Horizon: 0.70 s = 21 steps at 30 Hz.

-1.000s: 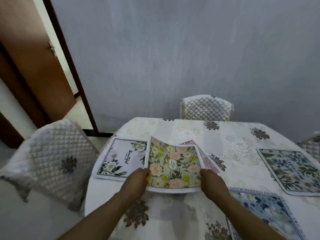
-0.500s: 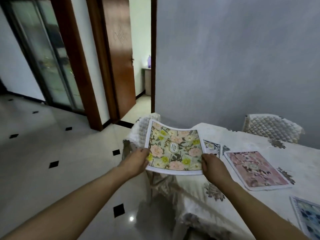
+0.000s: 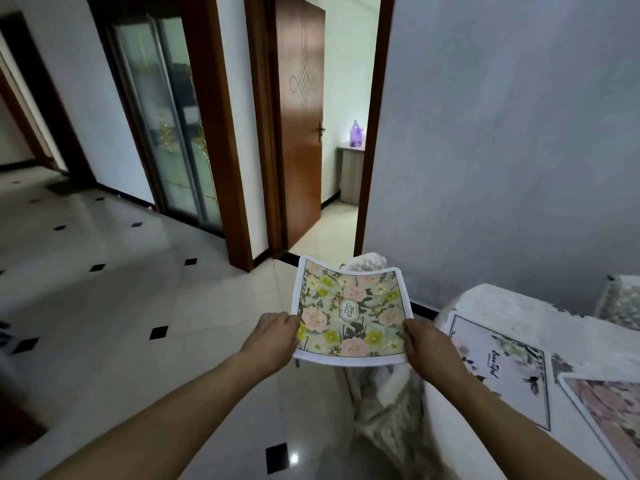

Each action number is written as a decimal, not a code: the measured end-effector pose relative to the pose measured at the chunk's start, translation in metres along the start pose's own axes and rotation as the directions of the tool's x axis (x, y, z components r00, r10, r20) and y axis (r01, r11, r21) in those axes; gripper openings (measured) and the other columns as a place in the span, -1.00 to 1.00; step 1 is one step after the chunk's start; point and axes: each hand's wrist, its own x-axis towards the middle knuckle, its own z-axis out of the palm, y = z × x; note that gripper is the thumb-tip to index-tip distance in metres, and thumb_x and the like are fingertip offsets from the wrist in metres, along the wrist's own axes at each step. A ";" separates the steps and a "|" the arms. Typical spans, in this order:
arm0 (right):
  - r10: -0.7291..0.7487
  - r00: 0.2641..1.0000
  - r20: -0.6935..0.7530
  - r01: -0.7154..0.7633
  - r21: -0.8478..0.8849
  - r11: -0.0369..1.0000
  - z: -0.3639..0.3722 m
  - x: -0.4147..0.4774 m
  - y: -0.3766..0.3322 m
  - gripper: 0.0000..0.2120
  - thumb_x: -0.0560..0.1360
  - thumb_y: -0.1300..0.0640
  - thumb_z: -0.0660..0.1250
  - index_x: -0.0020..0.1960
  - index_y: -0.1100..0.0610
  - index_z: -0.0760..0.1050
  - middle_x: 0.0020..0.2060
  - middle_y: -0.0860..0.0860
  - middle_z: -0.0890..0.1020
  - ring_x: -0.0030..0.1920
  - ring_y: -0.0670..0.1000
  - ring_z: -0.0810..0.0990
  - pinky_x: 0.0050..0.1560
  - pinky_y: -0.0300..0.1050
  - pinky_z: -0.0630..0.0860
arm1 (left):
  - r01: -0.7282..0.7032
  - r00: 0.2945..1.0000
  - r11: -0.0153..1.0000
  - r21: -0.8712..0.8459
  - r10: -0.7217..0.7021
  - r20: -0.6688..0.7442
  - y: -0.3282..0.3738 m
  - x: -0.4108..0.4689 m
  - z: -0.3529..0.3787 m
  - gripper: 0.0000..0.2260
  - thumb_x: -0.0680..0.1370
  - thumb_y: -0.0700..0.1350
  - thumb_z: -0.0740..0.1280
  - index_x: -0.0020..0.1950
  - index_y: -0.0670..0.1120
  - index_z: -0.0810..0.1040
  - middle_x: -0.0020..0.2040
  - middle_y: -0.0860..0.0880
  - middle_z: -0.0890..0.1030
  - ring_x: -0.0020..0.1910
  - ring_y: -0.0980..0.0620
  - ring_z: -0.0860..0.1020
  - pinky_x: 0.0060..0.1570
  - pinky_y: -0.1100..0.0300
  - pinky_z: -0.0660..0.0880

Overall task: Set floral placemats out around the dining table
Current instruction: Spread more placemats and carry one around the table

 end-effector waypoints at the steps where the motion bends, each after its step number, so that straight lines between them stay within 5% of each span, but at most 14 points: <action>1: -0.017 1.000 0.000 0.017 0.001 1.000 0.007 0.021 0.000 -0.87 0.56 0.16 0.20 -0.08 0.18 0.48 -0.12 0.16 0.58 -0.18 0.18 0.57 -0.19 0.07 0.56 | 0.000 1.000 1.000 0.027 0.000 -0.006 -0.010 0.016 0.003 -0.82 0.57 -0.05 0.22 0.12 -0.08 0.45 0.05 -0.12 0.56 0.00 -0.12 0.48 0.12 0.02 0.38; 8: -0.132 0.991 -0.001 0.131 -0.053 0.990 0.038 0.152 -0.014 -0.83 0.58 0.09 0.19 0.03 0.13 0.52 -0.10 0.11 0.60 -0.20 0.15 0.58 -0.25 -0.06 0.45 | 0.045 0.999 0.995 0.093 -0.043 -0.023 -0.087 0.106 0.008 -0.84 0.56 0.01 0.19 0.05 -0.02 0.47 -0.03 -0.06 0.58 -0.11 -0.05 0.48 0.02 0.06 0.38; 16: -0.268 0.963 0.001 0.266 -0.122 0.956 0.091 0.297 -0.075 -0.85 0.49 0.15 0.27 -0.25 0.13 0.50 -0.30 0.09 0.62 -0.35 0.13 0.55 -0.29 -0.06 0.44 | 0.081 0.996 0.994 0.068 -0.077 -0.048 -0.210 0.187 0.025 -0.84 0.57 0.01 0.17 0.05 -0.01 0.46 -0.04 -0.04 0.58 -0.11 -0.02 0.47 0.03 0.08 0.37; 21: -0.178 0.984 -0.015 0.175 -0.119 0.977 0.135 0.377 -0.111 -0.82 0.51 0.13 0.23 -0.24 0.14 0.50 -0.32 0.08 0.58 -0.32 0.11 0.52 -0.25 0.00 0.50 | 0.011 0.998 1.000 0.025 -0.010 -0.060 -0.299 0.267 0.035 -0.82 0.57 0.00 0.20 0.09 -0.03 0.50 0.00 -0.04 0.59 -0.08 -0.02 0.48 0.02 0.08 0.42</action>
